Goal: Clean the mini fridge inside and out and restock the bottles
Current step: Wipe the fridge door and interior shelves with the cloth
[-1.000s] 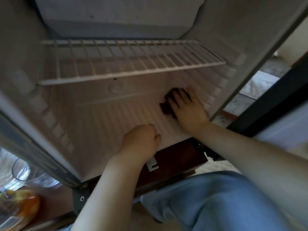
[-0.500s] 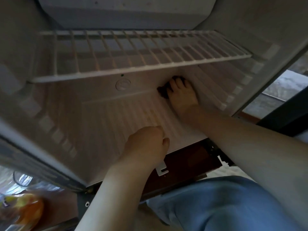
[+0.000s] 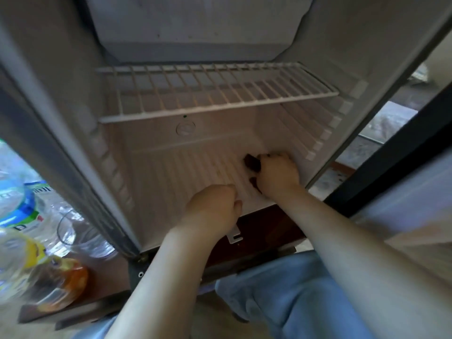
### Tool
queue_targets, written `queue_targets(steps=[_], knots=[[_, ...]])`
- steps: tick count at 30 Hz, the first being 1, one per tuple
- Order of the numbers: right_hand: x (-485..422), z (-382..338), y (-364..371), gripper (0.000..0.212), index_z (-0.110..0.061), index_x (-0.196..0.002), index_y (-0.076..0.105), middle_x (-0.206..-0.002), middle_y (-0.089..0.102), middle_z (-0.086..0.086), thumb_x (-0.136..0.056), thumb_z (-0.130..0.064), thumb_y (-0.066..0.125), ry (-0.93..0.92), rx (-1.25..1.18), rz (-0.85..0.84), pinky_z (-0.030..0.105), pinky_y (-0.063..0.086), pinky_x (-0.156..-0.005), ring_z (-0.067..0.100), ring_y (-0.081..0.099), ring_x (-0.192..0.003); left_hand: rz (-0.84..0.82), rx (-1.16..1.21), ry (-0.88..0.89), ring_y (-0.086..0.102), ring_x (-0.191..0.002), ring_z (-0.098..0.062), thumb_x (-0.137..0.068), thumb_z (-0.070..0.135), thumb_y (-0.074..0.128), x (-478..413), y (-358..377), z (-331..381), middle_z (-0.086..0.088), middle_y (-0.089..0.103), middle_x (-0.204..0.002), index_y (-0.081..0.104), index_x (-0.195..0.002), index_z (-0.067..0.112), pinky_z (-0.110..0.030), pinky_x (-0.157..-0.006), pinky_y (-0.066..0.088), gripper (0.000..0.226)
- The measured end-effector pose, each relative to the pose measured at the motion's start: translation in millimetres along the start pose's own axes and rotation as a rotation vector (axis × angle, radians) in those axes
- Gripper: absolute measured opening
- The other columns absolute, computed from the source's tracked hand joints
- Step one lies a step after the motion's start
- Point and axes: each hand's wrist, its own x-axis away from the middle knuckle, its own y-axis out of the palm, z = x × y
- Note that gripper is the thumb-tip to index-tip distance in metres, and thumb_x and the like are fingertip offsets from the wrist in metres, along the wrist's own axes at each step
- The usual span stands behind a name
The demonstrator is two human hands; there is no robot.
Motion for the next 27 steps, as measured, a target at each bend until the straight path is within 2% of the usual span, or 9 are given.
queue_targets(steps=[5,8,11,16,21,23,24,26,27], knots=[[30,-2,12,0.048,-0.024,-0.133,0.055,-0.126,0.060,0.003,-0.086,-0.033,0.060,0.000,-0.221,0.072,0.032,0.045,-0.091,0.028,0.049,-0.113,0.042,0.029,-0.007,0.058,-0.098,-0.018,-0.099,0.033,0.042,14,-8,-7,-0.003,0.063,-0.112,0.057,-0.120,0.016,-0.031,-0.084,0.048,0.031],[26,-16,8,0.038,-0.019,-0.126,0.062,-0.116,0.068,0.006,-0.088,-0.020,0.059,0.126,-0.632,0.205,0.029,0.050,-0.082,0.026,0.060,-0.105,0.072,0.036,-0.017,0.057,-0.101,-0.020,-0.099,0.031,0.042,18,-13,-13,-0.005,0.063,-0.114,0.057,-0.122,0.014,-0.033,-0.086,0.048,0.032],[10,-35,6,0.031,-0.010,-0.119,0.065,-0.110,0.069,0.008,-0.089,-0.014,0.060,0.231,-0.904,0.325,0.019,0.041,-0.071,0.023,0.063,-0.100,0.122,0.033,-0.031,0.057,-0.103,-0.023,-0.098,0.030,0.044,13,-17,-21,-0.006,0.063,-0.115,0.057,-0.121,0.014,-0.034,-0.087,0.047,0.030],[-31,-62,9,0.037,-0.006,-0.120,0.062,-0.115,0.065,0.012,-0.083,-0.005,0.057,0.171,-1.006,0.570,0.011,0.039,-0.082,0.022,0.061,-0.105,0.194,0.016,-0.066,0.057,-0.108,-0.026,-0.096,0.031,0.047,-6,-20,-34,-0.007,0.062,-0.118,0.057,-0.122,0.015,-0.039,-0.090,0.047,0.032],[-69,-84,-20,0.047,0.013,-0.115,0.056,-0.115,0.058,0.030,-0.072,0.000,0.068,0.080,-1.030,0.935,0.012,0.036,-0.093,0.042,0.057,-0.108,0.168,-0.021,-0.094,0.059,-0.106,-0.030,-0.093,0.032,0.050,-29,-21,-31,-0.011,0.063,-0.114,0.060,-0.116,0.013,-0.040,-0.088,0.049,0.031],[-82,-92,-20,0.044,0.008,-0.114,0.062,-0.117,0.059,0.027,-0.070,0.002,0.066,-0.041,-0.971,0.919,0.001,0.030,-0.095,0.039,0.059,-0.110,0.171,-0.046,-0.098,0.058,-0.104,-0.031,-0.093,0.031,0.049,-35,-20,-29,-0.012,0.063,-0.111,0.060,-0.111,0.013,-0.038,-0.085,0.049,0.028],[-86,-95,-13,0.040,0.004,-0.108,0.067,-0.114,0.061,0.024,-0.069,0.004,0.062,-0.083,-0.950,0.870,0.004,0.035,-0.092,0.036,0.061,-0.105,0.177,-0.056,-0.104,0.058,-0.103,-0.031,-0.093,0.031,0.049,-36,-20,-29,-0.012,0.063,-0.110,0.060,-0.109,0.012,-0.037,-0.083,0.048,0.027],[-87,-97,11,0.032,-0.002,-0.096,0.070,-0.105,0.062,0.019,-0.068,0.007,0.056,-0.108,-0.890,0.704,0.024,0.047,-0.081,0.032,0.061,-0.093,0.185,-0.057,-0.117,0.058,-0.101,-0.030,-0.093,0.031,0.048,-37,-19,-29,-0.011,0.063,-0.107,0.059,-0.109,0.013,-0.037,-0.082,0.048,0.026],[-85,-98,25,0.031,-0.004,-0.092,0.070,-0.102,0.063,0.017,-0.068,0.008,0.054,-0.102,-0.861,0.639,0.028,0.047,-0.075,0.031,0.060,-0.090,0.187,-0.055,-0.120,0.058,-0.102,-0.029,-0.093,0.031,0.048,-37,-19,-30,-0.010,0.063,-0.108,0.058,-0.111,0.014,-0.038,-0.084,0.048,0.027]])
